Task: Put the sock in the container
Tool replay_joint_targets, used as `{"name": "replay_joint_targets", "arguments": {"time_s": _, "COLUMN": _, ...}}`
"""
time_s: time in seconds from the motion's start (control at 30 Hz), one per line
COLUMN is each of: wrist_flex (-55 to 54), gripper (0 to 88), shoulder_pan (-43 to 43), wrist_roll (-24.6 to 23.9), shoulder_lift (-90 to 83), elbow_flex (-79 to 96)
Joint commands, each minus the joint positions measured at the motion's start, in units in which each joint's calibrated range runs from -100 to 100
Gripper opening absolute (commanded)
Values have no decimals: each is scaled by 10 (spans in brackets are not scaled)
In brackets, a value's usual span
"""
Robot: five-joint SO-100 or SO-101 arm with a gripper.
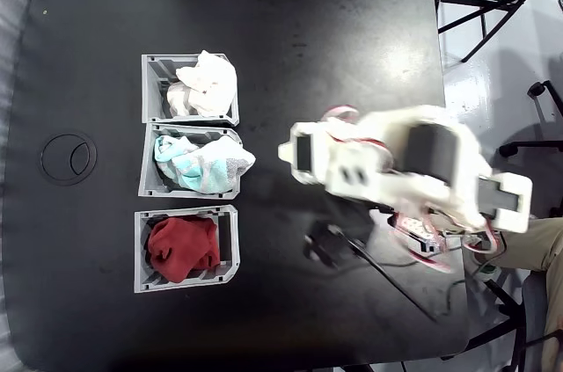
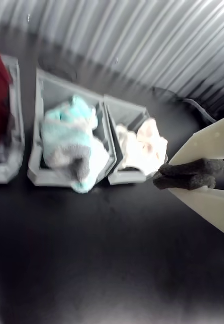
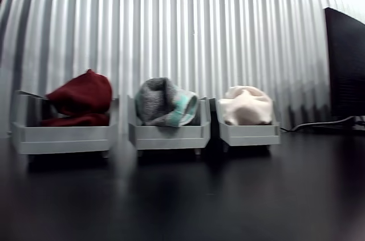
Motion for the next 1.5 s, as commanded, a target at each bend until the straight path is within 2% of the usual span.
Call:
{"name": "replay_joint_targets", "arguments": {"time_s": 0.0, "wrist_flex": 14, "gripper": 13, "shoulder_pan": -43, "wrist_roll": -7, "shoulder_lift": -119, "elbow_flex": -25}}
{"name": "replay_joint_targets", "arguments": {"time_s": 0.3, "wrist_flex": 26, "gripper": 13, "shoulder_pan": -131, "wrist_roll": -9, "shoulder_lift": -327, "elbow_flex": 32}}
{"name": "replay_joint_targets", "arguments": {"time_s": 0.67, "wrist_flex": 9, "gripper": 13, "shoulder_pan": -134, "wrist_roll": -5, "shoulder_lift": -610, "elbow_flex": 478}}
{"name": "replay_joint_targets", "arguments": {"time_s": 0.97, "wrist_flex": -257, "gripper": 13, "shoulder_pan": -132, "wrist_roll": -4, "shoulder_lift": -825, "elbow_flex": 837}}
{"name": "replay_joint_targets", "arguments": {"time_s": 1.2, "wrist_flex": -404, "gripper": 13, "shoulder_pan": -96, "wrist_roll": -3, "shoulder_lift": -954, "elbow_flex": 1050}}
{"name": "replay_joint_targets", "arguments": {"time_s": 1.33, "wrist_flex": -452, "gripper": 13, "shoulder_pan": -53, "wrist_roll": -3, "shoulder_lift": -1005, "elbow_flex": 1150}}
{"name": "replay_joint_targets", "arguments": {"time_s": 1.47, "wrist_flex": -455, "gripper": 13, "shoulder_pan": -33, "wrist_roll": -3, "shoulder_lift": -1046, "elbow_flex": 1221}}
